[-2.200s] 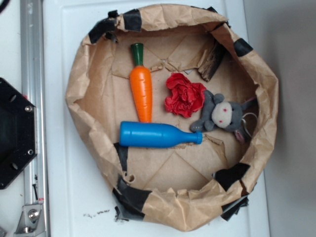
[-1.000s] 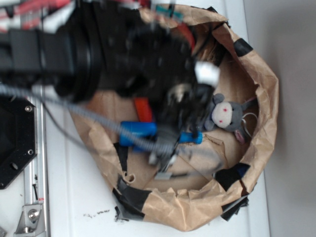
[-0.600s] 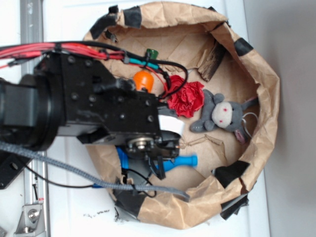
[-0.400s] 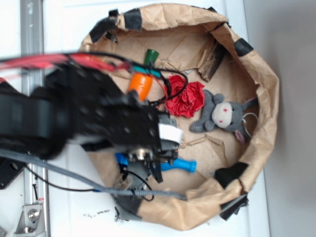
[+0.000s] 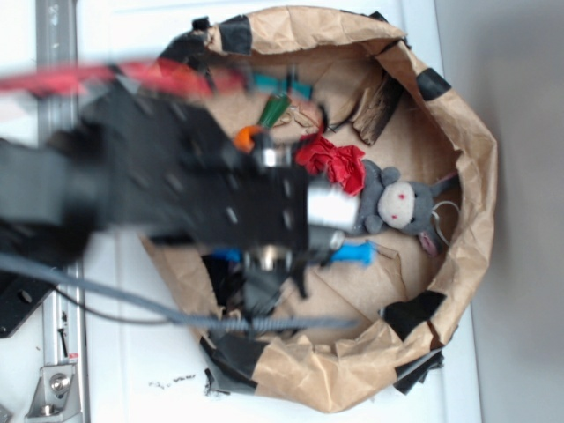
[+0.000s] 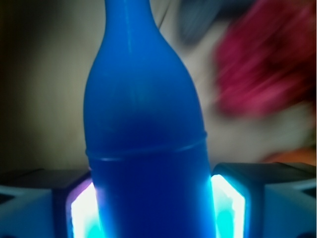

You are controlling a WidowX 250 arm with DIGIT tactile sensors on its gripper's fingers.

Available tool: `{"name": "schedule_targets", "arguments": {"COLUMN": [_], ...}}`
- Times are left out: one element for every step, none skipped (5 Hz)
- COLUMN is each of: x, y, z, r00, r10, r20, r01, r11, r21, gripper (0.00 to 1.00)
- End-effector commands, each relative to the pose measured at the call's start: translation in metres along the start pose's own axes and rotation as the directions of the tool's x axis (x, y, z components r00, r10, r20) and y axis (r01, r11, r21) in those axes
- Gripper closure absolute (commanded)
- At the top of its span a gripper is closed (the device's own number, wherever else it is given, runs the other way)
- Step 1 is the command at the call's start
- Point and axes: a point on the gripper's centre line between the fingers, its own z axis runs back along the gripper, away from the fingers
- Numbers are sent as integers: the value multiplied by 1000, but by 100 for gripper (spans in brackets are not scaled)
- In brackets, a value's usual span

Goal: Grab the blue bottle.

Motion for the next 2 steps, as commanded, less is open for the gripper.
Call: {"name": "schedule_targets", "arguments": {"x": [-1, 8], "y": [44, 53], "z": [106, 121], "r00": [904, 903], "r10": [415, 428], "r20": [99, 21], "r01": [-420, -428], "r11": [906, 903], "r21": [41, 18], "gripper": [100, 100]}}
